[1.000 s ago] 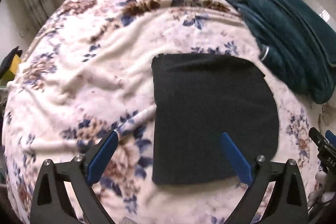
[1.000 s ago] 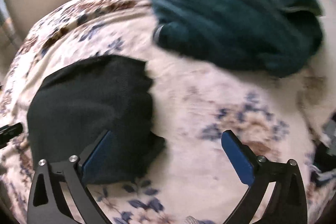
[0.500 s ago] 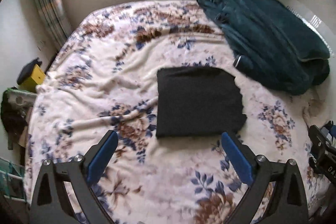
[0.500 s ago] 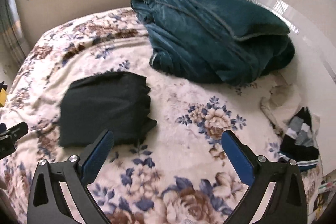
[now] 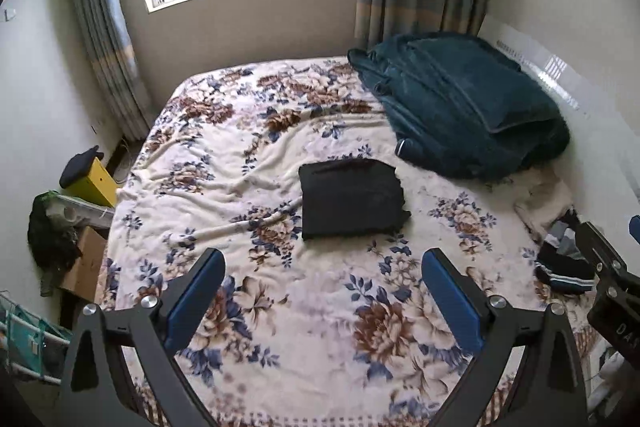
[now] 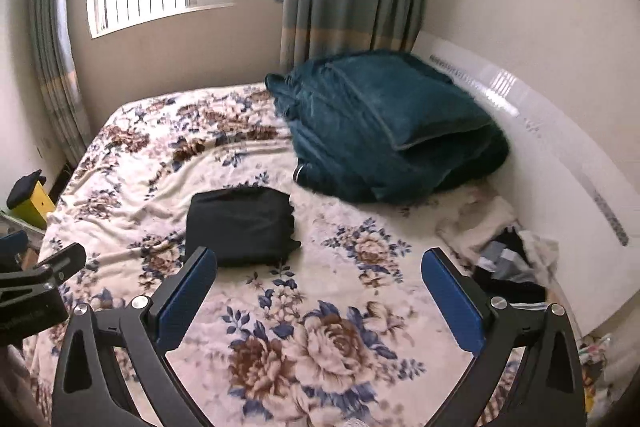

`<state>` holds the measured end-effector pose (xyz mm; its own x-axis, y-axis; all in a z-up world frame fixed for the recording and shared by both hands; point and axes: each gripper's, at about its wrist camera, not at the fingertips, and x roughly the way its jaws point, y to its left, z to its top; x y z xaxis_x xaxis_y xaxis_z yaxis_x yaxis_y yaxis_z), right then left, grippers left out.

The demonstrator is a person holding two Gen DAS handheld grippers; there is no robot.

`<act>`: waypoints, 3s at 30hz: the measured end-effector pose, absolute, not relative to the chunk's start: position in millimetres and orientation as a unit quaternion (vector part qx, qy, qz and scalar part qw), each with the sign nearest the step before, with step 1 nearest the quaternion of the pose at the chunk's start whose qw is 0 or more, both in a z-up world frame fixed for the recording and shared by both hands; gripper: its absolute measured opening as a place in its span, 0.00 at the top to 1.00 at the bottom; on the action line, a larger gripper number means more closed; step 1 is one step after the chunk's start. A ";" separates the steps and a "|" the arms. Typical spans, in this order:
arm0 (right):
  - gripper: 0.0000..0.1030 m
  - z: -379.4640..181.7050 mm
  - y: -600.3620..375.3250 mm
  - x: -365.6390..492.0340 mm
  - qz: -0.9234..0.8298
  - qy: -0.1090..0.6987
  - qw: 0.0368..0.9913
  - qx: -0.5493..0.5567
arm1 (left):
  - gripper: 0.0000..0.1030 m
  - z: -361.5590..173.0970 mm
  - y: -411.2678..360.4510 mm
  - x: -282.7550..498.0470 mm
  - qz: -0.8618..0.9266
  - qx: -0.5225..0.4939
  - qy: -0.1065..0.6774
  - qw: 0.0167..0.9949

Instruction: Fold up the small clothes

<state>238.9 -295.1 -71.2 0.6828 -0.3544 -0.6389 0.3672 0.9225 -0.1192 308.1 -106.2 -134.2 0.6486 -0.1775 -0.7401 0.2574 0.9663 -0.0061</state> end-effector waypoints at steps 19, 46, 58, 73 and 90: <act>0.00 60.6 -295.0 91.8 -0.135 0.308 0.942 -0.011 | 0.00 -56.8 -108.5 193.9 -0.072 0.024 0.359 0.930; 0.00 43.6 -317.7 85.0 -0.114 0.323 0.940 0.002 | 0.00 -56.0 -112.0 173.1 -0.060 0.036 0.356 0.932; 0.00 49.2 -317.0 99.9 -0.108 0.320 0.941 -0.001 | 0.00 -51.9 -106.9 178.9 -0.064 0.035 0.357 0.931; 0.00 49.1 -310.0 119.9 -0.099 0.321 0.942 0.000 | 0.00 -55.2 -110.4 189.6 -0.067 0.036 0.357 0.931; 0.00 44.0 -305.5 122.2 -0.097 0.323 0.941 0.000 | 0.00 -52.4 -111.6 194.2 -0.058 0.038 0.352 0.933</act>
<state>122.2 -305.5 44.0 0.7725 -0.1833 -0.6080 0.1831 0.9811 -0.0631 194.1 -111.6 -52.4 0.7453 -0.0817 -0.6617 0.1353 0.9904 0.0301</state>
